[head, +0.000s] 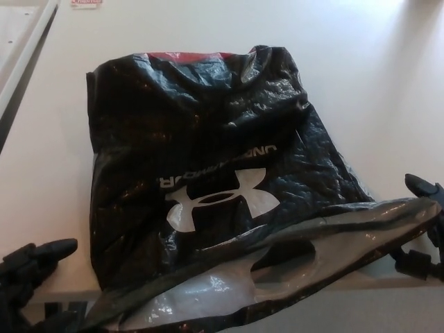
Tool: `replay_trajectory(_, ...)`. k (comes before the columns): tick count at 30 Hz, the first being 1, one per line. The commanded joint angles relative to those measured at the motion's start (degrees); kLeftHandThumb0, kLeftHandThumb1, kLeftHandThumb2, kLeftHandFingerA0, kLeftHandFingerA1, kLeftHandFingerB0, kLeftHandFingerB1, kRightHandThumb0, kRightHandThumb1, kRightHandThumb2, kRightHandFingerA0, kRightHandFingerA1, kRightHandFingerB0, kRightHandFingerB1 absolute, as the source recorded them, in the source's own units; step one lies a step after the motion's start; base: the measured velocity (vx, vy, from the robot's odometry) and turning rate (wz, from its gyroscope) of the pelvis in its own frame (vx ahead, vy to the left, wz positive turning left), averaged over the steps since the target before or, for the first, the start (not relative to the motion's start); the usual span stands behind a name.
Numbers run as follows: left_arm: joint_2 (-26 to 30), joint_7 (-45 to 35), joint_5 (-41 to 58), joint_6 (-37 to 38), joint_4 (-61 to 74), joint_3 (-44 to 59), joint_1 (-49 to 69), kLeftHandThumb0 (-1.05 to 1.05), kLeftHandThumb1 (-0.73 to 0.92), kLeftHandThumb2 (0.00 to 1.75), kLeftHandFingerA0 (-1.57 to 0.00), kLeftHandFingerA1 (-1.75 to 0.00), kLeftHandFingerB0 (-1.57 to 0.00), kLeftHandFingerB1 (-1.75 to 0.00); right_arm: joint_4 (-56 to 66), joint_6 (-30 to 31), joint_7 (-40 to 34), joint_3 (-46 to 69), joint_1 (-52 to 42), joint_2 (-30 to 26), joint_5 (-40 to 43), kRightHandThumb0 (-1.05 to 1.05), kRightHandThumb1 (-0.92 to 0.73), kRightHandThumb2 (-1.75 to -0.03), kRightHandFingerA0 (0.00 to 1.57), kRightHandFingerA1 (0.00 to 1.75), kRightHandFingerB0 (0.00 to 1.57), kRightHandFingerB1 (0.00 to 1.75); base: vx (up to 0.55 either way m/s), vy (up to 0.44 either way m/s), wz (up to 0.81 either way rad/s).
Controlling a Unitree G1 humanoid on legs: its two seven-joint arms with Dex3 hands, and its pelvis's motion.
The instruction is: A plastic bag is kept infront of the robot in the middle of the desk and the robot uses both its hands to grab it from the top and lifts it up and then releases it.
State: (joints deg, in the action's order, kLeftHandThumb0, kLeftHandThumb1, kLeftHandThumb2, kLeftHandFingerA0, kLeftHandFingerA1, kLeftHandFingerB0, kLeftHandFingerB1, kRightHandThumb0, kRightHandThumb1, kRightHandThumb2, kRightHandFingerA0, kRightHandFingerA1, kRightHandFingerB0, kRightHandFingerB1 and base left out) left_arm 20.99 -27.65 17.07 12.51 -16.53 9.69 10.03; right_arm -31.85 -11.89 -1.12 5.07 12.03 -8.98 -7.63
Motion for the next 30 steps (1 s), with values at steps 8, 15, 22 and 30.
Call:
replay_trajectory(8,-2.77,5.99,-7.99,9.14,-7.49,-1.4,-1.75,-0.46,0.51,0.56,-0.45,-0.35,-0.27,-0.32,-1.89,2.86,3.18,-2.68,-0.5,-0.07,1.29,-0.6,-0.5,-0.77,0.28,0.42,0.16,0.38,0.0,0.0,0.0)
replay_trajectory(15,-4.47,5.83,-11.49,9.59,-3.52,-7.23,-1.7,-0.44,0.52,0.56,-0.42,-0.37,-0.27,-0.33,-3.79,2.07,3.19,-3.67,0.41,-0.39,1.53,-0.6,-0.5,-0.77,0.27,0.42,0.16,0.38,0.0,0.0,0.0)
replay_trajectory(22,-4.05,6.47,-12.37,10.52,-0.33,-9.86,1.19,-0.4,0.52,0.56,-0.39,-0.38,-0.26,-0.32,-4.57,2.2,2.93,-4.1,0.84,-0.98,1.39,-0.62,-0.51,-0.78,0.28,0.43,0.16,0.39,0.0,0.0,0.0)
replay_trajectory(30,-2.69,7.64,-14.93,16.83,-1.12,-10.71,3.46,-0.4,0.53,0.56,-0.4,-0.39,-0.26,-0.31,-4.87,2.34,3.28,-3.86,1.07,-1.3,1.97,-0.64,-0.51,-0.79,0.27,0.43,0.17,0.39,0.0,0.0,0.0)
